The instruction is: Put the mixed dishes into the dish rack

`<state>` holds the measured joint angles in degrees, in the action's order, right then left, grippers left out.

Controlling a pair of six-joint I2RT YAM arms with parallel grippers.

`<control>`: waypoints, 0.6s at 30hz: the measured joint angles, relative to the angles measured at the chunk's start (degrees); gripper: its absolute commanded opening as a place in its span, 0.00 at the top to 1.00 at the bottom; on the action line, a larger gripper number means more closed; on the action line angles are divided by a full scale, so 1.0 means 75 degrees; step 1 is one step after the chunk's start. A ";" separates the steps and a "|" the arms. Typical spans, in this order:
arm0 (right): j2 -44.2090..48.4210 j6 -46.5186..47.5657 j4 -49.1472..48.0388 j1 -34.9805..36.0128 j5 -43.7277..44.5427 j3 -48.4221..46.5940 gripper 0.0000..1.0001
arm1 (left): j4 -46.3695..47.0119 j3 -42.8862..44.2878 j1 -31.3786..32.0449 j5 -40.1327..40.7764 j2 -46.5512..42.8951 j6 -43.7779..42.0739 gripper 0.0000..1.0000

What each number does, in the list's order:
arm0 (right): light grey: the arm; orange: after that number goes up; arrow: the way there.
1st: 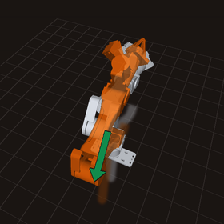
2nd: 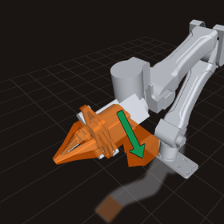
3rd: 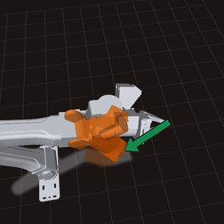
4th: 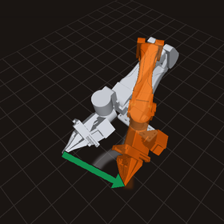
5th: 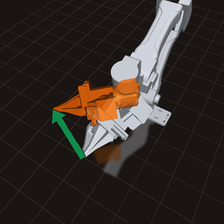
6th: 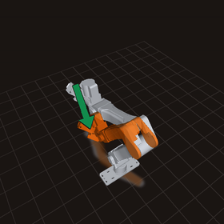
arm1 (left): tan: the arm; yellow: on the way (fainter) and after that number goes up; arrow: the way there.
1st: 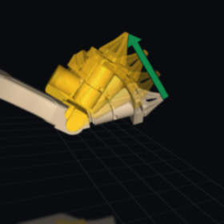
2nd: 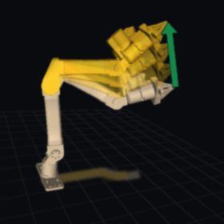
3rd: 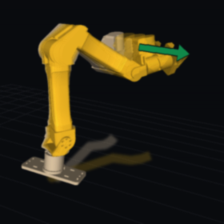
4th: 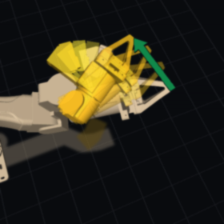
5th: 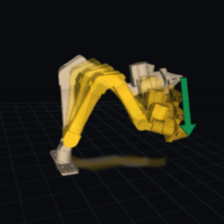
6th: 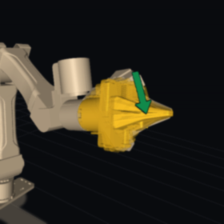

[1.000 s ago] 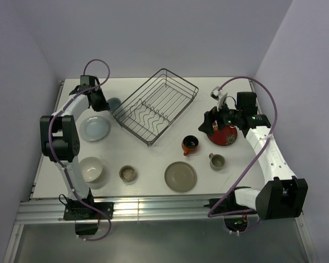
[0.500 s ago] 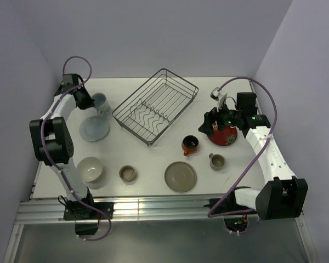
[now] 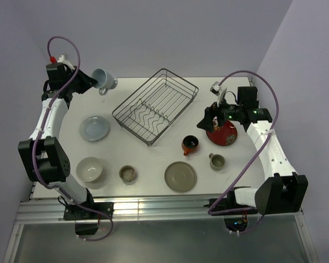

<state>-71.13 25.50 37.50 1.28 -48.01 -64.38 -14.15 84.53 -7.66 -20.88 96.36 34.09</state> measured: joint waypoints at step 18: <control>-0.0659 -0.5796 -0.1623 0.1230 0.1166 -0.1979 0.18 | 0.3340 -0.2057 0.3028 -0.2049 -0.1343 0.3244 1.00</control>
<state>-76.07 -17.98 25.32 10.50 -39.27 -79.22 10.90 69.10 15.05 -36.25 86.28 58.41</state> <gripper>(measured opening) 0.822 0.144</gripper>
